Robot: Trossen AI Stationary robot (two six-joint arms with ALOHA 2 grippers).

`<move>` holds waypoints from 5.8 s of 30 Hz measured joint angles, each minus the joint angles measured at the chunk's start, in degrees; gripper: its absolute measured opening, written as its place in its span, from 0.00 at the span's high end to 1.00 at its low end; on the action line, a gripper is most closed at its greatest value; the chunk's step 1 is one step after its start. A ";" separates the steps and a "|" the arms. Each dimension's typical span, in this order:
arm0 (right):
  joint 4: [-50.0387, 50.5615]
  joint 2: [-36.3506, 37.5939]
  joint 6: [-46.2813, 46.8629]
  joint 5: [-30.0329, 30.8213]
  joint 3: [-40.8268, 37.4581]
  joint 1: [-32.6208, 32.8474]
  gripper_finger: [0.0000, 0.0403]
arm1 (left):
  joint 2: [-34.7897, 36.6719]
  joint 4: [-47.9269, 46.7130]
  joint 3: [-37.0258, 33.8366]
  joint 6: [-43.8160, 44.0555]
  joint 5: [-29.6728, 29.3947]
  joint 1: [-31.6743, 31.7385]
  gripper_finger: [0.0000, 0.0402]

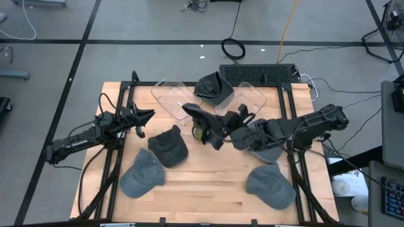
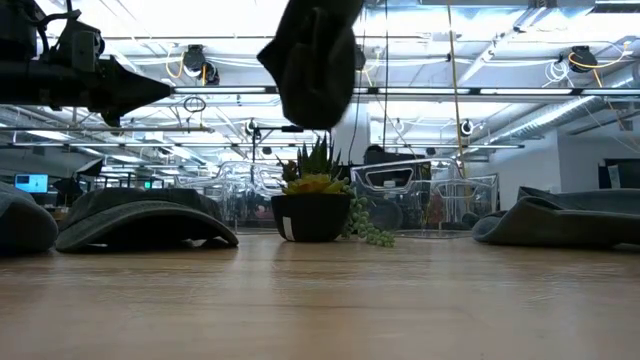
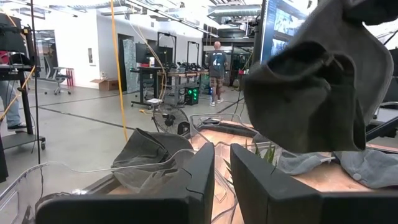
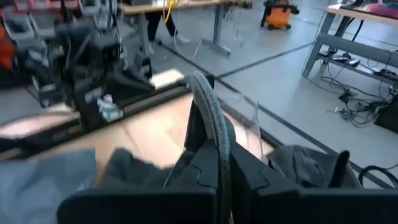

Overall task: Pick & Place hat
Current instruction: Put the bottom right black cap into the left transparent bin

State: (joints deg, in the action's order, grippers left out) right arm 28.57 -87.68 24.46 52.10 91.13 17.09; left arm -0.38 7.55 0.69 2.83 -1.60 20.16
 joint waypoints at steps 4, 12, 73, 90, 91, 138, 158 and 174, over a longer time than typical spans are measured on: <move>-5.11 0.00 -0.32 -2.91 0.00 -3.23 1.00 | 0.01 -0.02 0.00 0.02 0.01 0.00 0.84; -13.00 0.00 -0.18 -5.96 0.00 -8.90 1.00 | 0.00 0.00 0.00 0.94 0.01 0.00 0.84; -58.65 -0.02 -29.19 -21.90 0.00 -15.63 1.00 | -8.51 17.44 11.65 54.48 6.10 0.01 0.47; -74.06 0.09 -51.39 -26.26 0.00 -16.03 1.00 | -41.51 17.62 45.85 36.77 12.05 -0.02 0.60; -74.54 0.13 -51.55 -27.71 0.00 -16.07 1.00 | -43.16 17.62 47.37 36.50 12.19 -0.02 0.60; -71.74 0.22 -50.63 -32.92 2.67 -16.22 1.00 | -71.41 22.63 70.69 36.01 7.40 -10.22 0.68; -56.38 2.53 -48.35 -27.91 2.67 -10.07 0.76 | -68.84 16.40 70.69 22.70 15.81 -10.22 0.98; -32.42 12.83 -11.40 -27.93 2.67 -2.74 0.58 | -61.63 7.52 70.66 -19.61 17.47 -10.24 0.98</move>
State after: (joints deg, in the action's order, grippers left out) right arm -3.86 -74.85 13.06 24.16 93.80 14.35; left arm -62.01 15.06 71.35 -16.78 15.87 9.92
